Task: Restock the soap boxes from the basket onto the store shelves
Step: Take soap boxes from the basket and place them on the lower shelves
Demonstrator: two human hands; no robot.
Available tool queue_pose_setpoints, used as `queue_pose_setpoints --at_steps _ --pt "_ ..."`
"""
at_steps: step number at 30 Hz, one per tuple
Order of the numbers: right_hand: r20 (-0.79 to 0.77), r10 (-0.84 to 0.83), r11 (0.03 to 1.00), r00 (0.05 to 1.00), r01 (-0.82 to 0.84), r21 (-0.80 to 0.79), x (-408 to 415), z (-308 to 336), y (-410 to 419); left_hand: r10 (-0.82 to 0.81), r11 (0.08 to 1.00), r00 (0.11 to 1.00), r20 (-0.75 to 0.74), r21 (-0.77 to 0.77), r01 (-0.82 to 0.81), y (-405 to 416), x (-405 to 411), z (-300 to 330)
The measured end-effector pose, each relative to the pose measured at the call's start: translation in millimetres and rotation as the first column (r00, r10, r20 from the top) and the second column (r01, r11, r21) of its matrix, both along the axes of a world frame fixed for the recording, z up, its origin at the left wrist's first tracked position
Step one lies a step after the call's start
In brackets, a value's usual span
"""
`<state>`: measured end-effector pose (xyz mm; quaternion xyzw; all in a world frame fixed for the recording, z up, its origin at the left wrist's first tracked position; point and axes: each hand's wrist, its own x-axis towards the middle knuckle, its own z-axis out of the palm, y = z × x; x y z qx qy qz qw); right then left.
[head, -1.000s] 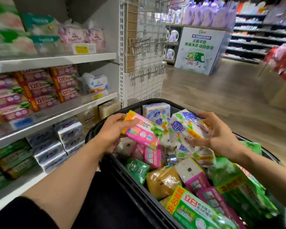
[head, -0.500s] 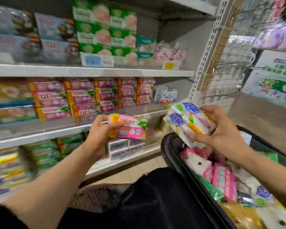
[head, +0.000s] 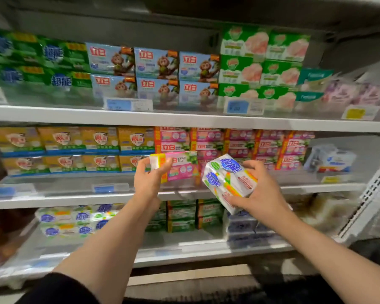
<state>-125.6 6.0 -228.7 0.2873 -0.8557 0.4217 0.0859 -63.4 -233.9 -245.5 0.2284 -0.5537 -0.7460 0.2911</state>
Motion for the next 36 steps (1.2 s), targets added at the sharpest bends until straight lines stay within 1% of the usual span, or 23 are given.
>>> queue_pose_setpoints --at_steps 3,5,10,12,17,22,25,29,31,34,36 --pt "-0.049 -0.058 0.998 0.997 0.058 0.0 -14.4 -6.8 -2.4 0.01 0.994 1.0 0.019 -0.105 -0.008 -19.3 -15.4 -1.3" --pt "-0.075 -0.085 0.996 0.994 0.085 0.006 -22.6 -11.0 -0.5 0.007 0.987 0.998 0.056 -0.162 0.002 -32.3 -23.3 -3.9" --pt "-0.065 -0.114 0.993 0.991 0.114 -0.006 -42.3 -13.2 -7.2 -0.056 0.961 0.98 0.193 -0.258 0.105 -50.9 -37.7 -17.1" --pt "-0.071 -0.115 0.993 0.991 0.114 -0.016 -48.4 -13.9 -13.3 -0.057 0.939 0.971 0.232 -0.319 0.131 -56.3 -42.6 -21.5" --pt "-0.042 -0.094 0.995 0.995 0.092 -0.034 -59.7 -20.5 -22.5 -0.115 0.821 0.949 0.293 -0.509 0.257 -73.4 -49.2 -30.9" --pt "-0.042 -0.063 0.997 0.997 0.061 -0.037 -65.5 -25.8 -22.3 -0.05 0.716 0.934 0.355 -0.639 0.281 -84.3 -56.4 -39.9" --pt "-0.036 -0.051 0.998 0.998 0.049 -0.049 -64.4 -25.0 -22.3 -0.023 0.661 0.912 0.409 -0.678 0.321 -80.0 -54.0 -36.7" --pt "-0.025 -0.025 0.998 0.999 0.024 -0.061 -60.0 -21.8 -23.8 0.066 0.513 0.852 0.52 -0.75 0.418 -70.9 -56.2 -38.9" --pt "-0.028 -0.005 0.998 1.0 0.004 -0.064 -56.8 -19.9 -26.3 0.071 0.451 0.822 0.566 -0.753 0.479 -71.1 -55.2 -36.8" --pt "-0.036 0.026 0.999 0.999 -0.027 -0.046 -48.4 -16.2 -32.3 0.062 0.393 0.775 0.629 -0.729 0.561 -72.6 -45.8 -31.1" --pt "-0.028 0.059 0.998 0.998 -0.06 -0.035 -41.2 -15.5 -37.4 0.118 0.348 0.741 0.661 -0.727 0.593 -80.2 -34.3 -32.4"
